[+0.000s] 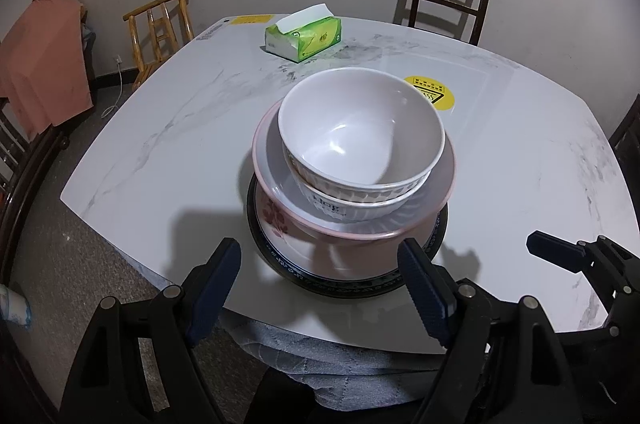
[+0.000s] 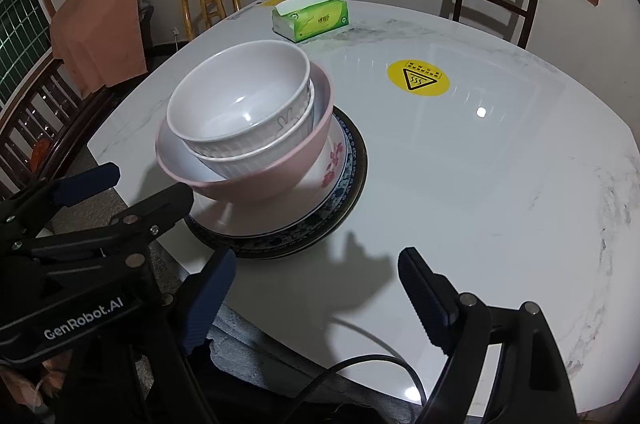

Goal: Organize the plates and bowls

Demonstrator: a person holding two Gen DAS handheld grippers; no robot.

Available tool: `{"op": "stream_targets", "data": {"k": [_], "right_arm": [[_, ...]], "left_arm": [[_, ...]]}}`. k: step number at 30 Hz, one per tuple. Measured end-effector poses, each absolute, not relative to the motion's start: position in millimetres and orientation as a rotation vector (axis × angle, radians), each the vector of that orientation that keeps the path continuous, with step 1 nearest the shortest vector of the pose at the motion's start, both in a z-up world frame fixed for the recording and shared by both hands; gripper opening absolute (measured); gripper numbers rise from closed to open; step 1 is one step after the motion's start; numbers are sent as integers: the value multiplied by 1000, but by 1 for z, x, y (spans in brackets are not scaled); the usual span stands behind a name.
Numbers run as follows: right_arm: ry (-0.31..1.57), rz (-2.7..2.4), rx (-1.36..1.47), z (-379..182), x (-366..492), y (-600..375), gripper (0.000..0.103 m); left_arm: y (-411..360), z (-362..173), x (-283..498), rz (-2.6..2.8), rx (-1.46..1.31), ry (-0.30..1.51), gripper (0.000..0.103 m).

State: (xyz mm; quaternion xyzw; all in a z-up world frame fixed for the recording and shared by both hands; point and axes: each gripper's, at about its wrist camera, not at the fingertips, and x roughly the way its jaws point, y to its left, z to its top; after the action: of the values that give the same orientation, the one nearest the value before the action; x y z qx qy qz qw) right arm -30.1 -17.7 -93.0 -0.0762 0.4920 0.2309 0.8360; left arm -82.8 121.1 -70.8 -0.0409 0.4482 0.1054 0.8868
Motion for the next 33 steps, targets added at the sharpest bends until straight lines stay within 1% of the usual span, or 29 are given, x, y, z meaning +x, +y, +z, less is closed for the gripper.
{"op": "stream_targets", "data": {"k": [33], "right_arm": [[1084,501,-156,-100,-26,-10,86]], "left_arm": [[123,-74,-77,204,-99,946,78]]}}
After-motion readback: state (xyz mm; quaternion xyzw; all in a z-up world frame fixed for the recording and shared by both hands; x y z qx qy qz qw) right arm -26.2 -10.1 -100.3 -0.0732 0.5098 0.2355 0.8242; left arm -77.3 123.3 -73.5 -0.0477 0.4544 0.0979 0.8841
